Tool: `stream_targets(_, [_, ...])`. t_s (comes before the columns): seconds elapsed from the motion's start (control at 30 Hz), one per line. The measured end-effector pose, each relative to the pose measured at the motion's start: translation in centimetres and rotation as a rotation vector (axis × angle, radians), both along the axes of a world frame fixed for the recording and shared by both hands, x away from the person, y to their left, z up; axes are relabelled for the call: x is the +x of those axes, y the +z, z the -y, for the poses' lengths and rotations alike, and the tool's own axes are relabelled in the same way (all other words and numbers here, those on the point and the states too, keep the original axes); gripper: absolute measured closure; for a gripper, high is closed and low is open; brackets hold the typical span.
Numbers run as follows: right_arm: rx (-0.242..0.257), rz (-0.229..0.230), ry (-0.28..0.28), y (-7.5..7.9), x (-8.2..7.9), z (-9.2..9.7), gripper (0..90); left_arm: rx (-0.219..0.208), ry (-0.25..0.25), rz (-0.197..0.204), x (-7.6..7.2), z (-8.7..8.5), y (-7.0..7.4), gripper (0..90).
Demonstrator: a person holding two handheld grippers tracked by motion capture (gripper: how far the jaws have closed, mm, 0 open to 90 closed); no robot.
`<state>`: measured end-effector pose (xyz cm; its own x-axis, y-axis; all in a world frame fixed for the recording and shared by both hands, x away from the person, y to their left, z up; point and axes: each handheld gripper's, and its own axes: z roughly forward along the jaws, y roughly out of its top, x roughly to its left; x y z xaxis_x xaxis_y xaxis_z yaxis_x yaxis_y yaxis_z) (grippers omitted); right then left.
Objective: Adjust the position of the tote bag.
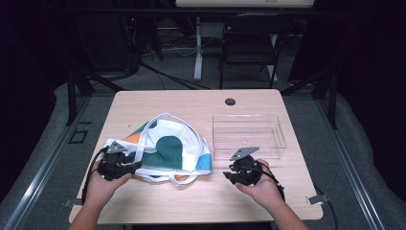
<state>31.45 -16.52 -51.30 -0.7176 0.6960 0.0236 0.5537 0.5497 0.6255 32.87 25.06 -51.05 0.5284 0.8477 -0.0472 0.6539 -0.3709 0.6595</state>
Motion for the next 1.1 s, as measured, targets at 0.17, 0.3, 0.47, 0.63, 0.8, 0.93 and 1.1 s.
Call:
stream_targets(0.17, [0.029,-0.006,-0.013,-0.1,0.1,-0.2,59.2,0.027,-0.006,0.000,0.1,0.2,-0.2,53.0])
stream_targets(0.3, [0.022,-0.012,-0.015,-0.2,0.1,-0.3,58.1,0.041,0.005,-0.002,0.5,0.3,-0.5,51.1])
stream_targets(0.47, [0.020,-0.012,-0.014,-0.3,0.0,-0.2,57.5,0.047,0.013,-0.013,1.2,0.4,-0.9,50.4])
stream_targets(0.63, [0.023,-0.008,-0.024,-0.4,-0.2,0.1,57.2,0.037,0.027,-0.048,2.0,0.5,-1.5,50.4])
stream_targets(0.8, [0.018,-0.008,-0.024,-0.5,-0.3,0.2,57.0,0.042,0.040,-0.055,2.4,0.4,-1.8,50.2])
stream_targets(0.93, [0.013,-0.008,-0.029,-0.5,-0.5,0.3,56.9,0.037,0.049,-0.066,2.9,0.2,-2.0,49.9])
stream_targets(1.1, [0.011,-0.008,-0.030,-0.6,-0.7,0.4,56.7,0.014,0.049,-0.087,3.3,0.1,-2.2,49.9])
